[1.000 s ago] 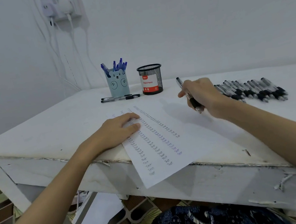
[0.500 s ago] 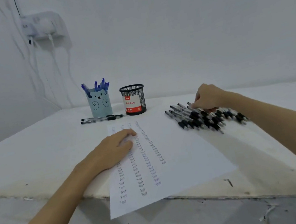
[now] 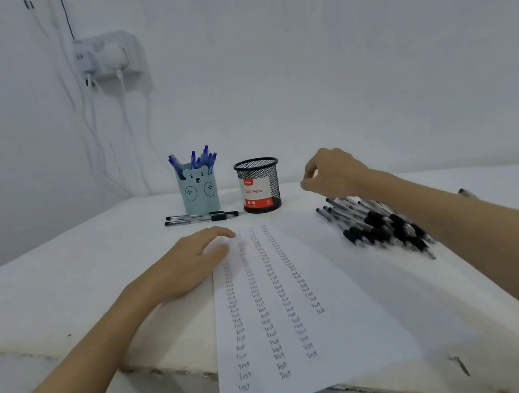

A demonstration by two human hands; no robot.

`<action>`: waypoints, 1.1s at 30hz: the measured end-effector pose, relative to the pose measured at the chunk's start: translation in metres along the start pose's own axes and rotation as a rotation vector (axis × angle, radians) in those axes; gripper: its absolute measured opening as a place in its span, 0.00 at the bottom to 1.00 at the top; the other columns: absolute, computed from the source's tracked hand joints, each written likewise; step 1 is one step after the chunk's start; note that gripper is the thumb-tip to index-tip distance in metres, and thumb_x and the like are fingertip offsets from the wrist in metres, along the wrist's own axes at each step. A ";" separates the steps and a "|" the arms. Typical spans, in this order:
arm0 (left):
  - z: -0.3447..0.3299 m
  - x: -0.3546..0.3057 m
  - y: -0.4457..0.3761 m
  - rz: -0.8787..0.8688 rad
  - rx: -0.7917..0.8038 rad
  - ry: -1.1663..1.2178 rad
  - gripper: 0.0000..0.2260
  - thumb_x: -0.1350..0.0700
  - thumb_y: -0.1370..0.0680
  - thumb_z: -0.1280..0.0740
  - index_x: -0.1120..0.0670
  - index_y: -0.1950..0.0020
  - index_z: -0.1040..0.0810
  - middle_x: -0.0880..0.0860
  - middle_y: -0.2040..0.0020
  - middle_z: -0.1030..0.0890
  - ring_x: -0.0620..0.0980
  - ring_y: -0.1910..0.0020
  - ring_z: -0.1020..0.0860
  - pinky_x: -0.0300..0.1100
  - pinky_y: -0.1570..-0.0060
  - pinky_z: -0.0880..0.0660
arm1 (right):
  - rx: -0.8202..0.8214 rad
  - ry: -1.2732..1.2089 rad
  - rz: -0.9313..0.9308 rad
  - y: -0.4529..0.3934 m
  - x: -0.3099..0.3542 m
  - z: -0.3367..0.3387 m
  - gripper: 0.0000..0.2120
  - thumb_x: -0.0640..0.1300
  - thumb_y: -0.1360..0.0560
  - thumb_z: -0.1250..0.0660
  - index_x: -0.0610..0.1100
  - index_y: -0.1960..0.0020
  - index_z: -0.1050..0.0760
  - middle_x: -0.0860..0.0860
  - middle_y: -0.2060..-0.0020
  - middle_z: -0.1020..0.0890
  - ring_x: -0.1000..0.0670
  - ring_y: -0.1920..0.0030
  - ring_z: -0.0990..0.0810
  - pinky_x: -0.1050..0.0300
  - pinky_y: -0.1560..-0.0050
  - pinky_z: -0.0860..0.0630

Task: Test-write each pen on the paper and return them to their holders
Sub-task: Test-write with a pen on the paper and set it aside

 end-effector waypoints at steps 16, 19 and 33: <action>0.005 0.057 -0.017 0.039 -0.153 -0.016 0.12 0.51 0.21 0.38 0.46 0.38 0.27 0.41 0.38 0.27 0.40 0.39 0.30 0.32 0.42 0.38 | 0.143 0.304 0.376 -0.078 0.108 -0.138 0.13 0.37 0.25 0.42 0.39 0.40 0.30 0.43 0.44 0.28 0.45 0.44 0.30 0.56 0.53 0.34; 0.005 0.058 -0.016 0.040 -0.150 -0.026 0.12 0.50 0.21 0.38 0.47 0.37 0.27 0.41 0.37 0.27 0.40 0.38 0.30 0.32 0.42 0.38 | 0.046 0.297 0.410 -0.079 0.113 -0.141 0.11 0.36 0.24 0.41 0.38 0.42 0.29 0.42 0.44 0.27 0.45 0.46 0.28 0.57 0.54 0.33; 0.008 0.056 -0.014 0.029 -0.126 -0.011 0.13 0.51 0.20 0.40 0.48 0.36 0.27 0.43 0.36 0.27 0.41 0.38 0.30 0.33 0.41 0.38 | 0.128 -0.024 0.263 -0.063 0.108 -0.087 0.15 0.32 0.27 0.40 0.38 0.41 0.27 0.48 0.56 0.25 0.44 0.50 0.27 0.61 0.58 0.32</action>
Point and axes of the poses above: each hand's wrist, its own y-axis away from the middle knuckle, its own z-axis out of the back of the hand, x = y × z, the point moved 1 cm from there along -y, towards the middle knuckle
